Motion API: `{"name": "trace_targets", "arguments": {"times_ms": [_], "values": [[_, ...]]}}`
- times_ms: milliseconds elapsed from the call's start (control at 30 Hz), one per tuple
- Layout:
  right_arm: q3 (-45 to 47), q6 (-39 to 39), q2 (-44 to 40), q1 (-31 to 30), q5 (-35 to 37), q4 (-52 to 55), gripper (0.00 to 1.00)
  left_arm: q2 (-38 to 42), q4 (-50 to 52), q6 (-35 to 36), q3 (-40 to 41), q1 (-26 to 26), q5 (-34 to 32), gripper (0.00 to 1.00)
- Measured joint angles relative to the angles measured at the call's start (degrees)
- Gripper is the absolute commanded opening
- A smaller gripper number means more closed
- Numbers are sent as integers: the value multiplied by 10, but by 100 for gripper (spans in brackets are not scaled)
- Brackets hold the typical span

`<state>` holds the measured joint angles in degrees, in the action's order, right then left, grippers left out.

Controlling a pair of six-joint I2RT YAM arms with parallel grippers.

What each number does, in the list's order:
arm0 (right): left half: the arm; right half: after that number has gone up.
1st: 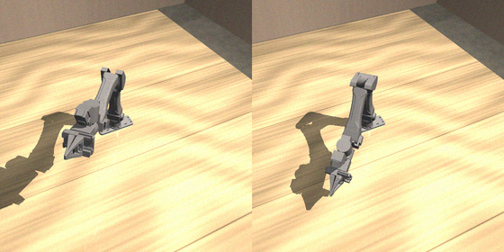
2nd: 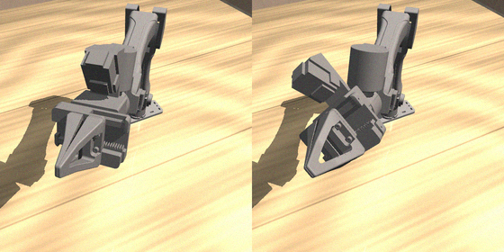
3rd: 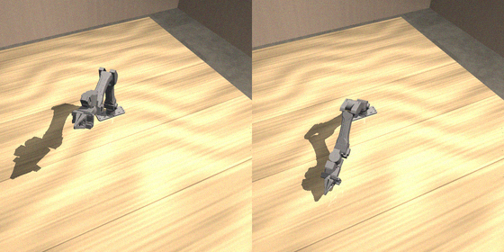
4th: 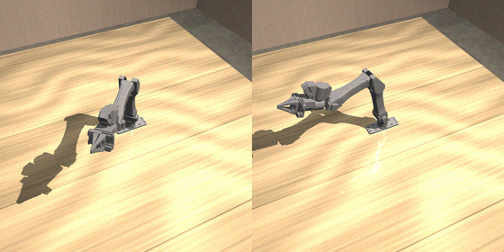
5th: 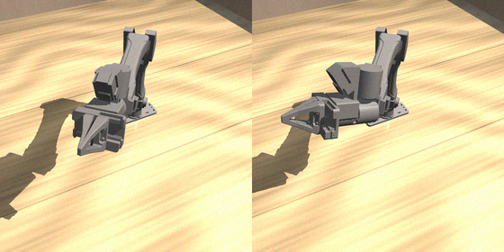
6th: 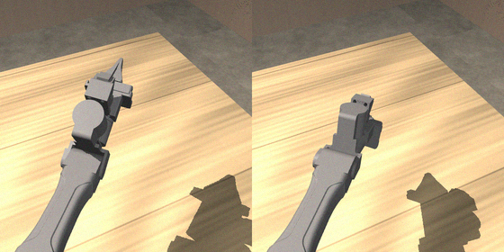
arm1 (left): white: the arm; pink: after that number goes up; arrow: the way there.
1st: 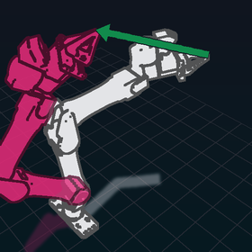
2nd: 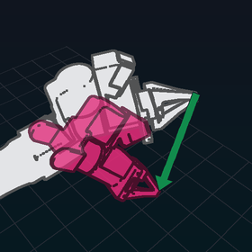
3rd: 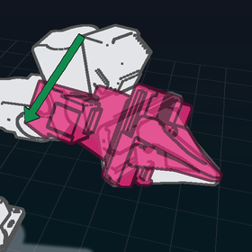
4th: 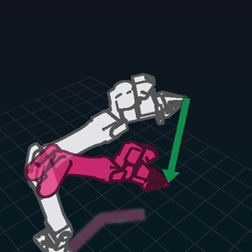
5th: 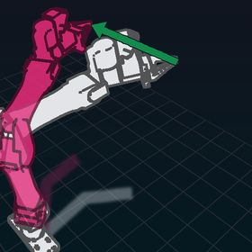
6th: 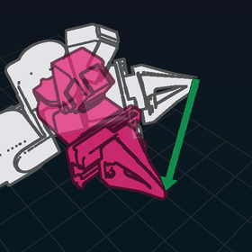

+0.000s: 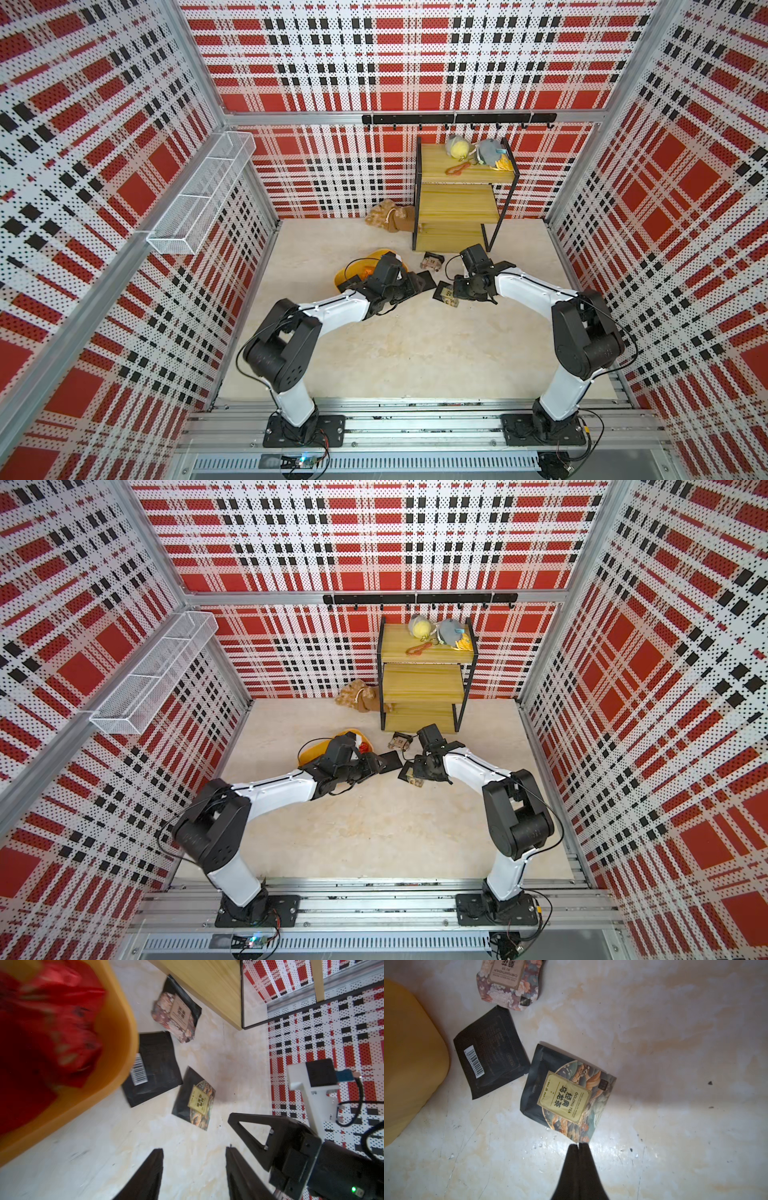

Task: Put the tea bags into the storage box
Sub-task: Pick up the tea bag from the center of the board.

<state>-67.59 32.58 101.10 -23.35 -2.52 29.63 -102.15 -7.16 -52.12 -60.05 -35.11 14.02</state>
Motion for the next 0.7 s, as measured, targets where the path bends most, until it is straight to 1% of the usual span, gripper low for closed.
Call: {"name": "trace_targets", "arguments": {"times_ms": [100, 133, 333, 533, 700], "values": [[10, -1, 1, 5, -17, -14, 0, -52, -20, -4, -38, -11, 17, 57], [10, -1, 2, 6, -22, -18, 0, -67, -23, -4, -47, -14, 21, 63], [10, -2, 24, 12, -49, -42, 0, -124, -27, -8, -90, -27, 33, 65], [8, -2, 61, 23, -63, -44, 0, -142, -9, -9, -118, -31, 33, 66], [1, -2, 81, 29, -75, -54, 0, -146, 8, -10, -124, -31, 31, 66]]}}
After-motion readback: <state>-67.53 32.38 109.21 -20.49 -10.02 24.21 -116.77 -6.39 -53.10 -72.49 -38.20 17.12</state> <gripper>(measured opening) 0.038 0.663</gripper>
